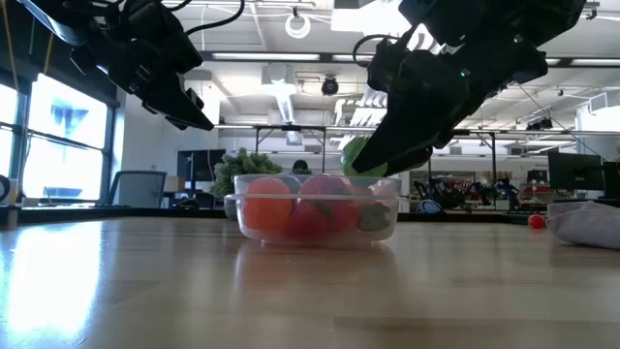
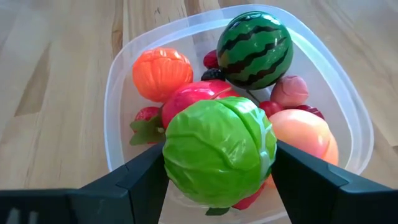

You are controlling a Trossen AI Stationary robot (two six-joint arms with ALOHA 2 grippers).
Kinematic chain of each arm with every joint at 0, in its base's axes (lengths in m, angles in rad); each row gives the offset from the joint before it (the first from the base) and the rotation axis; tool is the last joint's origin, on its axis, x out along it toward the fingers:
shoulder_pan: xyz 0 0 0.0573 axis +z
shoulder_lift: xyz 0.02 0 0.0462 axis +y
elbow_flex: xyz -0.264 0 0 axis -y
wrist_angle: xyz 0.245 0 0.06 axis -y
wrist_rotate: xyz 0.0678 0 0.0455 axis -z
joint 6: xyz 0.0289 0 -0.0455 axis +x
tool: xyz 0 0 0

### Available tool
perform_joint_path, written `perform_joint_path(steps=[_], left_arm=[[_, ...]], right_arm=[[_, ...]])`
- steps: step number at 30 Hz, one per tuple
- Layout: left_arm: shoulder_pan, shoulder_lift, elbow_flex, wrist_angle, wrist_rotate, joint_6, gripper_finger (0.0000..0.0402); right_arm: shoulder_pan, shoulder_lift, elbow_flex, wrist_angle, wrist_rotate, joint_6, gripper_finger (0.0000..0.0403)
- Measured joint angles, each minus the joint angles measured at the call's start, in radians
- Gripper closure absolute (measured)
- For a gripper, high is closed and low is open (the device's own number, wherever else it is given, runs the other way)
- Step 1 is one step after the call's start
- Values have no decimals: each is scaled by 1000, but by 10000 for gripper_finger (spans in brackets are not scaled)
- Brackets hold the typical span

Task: Pick and placing Produce into tupperware
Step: Put the cabbage into the transparent container

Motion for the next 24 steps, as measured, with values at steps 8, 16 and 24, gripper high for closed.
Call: perform_joint_path(steps=[8, 16, 24], left_arm=[[0, 0, 0, 0, 0, 0, 350], [0, 0, 0, 0, 0, 0, 350], [0, 0, 0, 0, 0, 0, 350]], right_arm=[[0, 0, 0, 0, 0, 0, 150], [0, 0, 0, -1, 0, 0, 150], [0, 0, 0, 11, -20, 17, 150]])
